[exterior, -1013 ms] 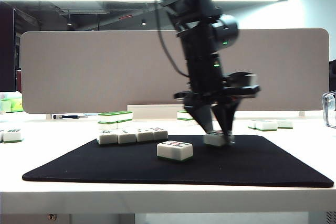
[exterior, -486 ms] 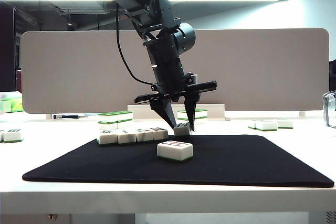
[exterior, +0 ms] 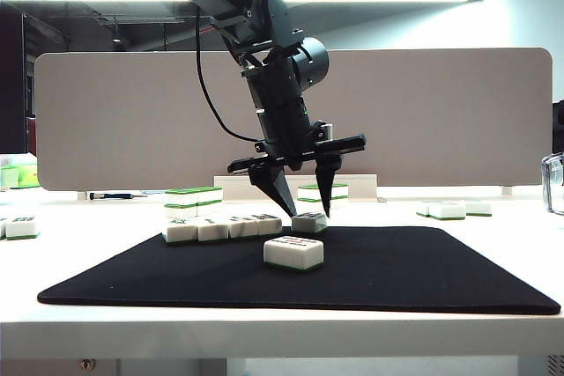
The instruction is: Align six mahjong tiles in a row on the table.
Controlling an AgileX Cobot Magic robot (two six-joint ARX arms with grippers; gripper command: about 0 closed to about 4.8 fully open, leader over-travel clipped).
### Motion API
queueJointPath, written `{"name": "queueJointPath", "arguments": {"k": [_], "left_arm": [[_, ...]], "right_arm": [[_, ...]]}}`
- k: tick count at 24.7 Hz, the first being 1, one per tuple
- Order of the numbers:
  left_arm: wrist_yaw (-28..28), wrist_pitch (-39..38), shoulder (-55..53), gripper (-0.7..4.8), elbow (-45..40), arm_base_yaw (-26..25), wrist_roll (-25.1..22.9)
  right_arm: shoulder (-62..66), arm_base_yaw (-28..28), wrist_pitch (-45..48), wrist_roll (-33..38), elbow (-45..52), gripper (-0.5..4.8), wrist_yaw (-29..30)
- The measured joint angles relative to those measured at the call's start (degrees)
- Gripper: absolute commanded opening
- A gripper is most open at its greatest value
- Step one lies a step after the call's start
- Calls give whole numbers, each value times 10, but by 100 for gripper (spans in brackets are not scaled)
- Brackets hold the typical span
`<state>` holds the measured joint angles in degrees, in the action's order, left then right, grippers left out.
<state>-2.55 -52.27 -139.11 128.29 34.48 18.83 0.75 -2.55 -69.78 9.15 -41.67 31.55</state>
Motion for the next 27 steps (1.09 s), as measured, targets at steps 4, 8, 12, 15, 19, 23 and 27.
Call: {"name": "queueJointPath", "arguments": {"k": [4, 8, 12, 15, 19, 23, 27], "left_arm": [[0, -12, -2, 225, 38, 0, -48], [0, -37, 1, 225, 107, 0, -191], [-4, -57, 4, 225, 122, -3, -341], [-34, -69, 0, 224, 120, -9, -377], [-68, -61, -2, 224, 106, -14, -379], [-71, -43, -2, 224, 92, -8, -381], [-63, -42, -14, 224, 88, 0, -395]], "right_arm": [[0, 0, 0, 0, 0, -1, 0], [0, 0, 0, 0, 0, -1, 0], [0, 0, 0, 0, 0, -1, 0], [0, 0, 0, 0, 0, -1, 0], [0, 0, 0, 0, 0, -1, 0], [0, 0, 0, 0, 0, -1, 0], [0, 0, 0, 0, 0, -1, -4]]}}
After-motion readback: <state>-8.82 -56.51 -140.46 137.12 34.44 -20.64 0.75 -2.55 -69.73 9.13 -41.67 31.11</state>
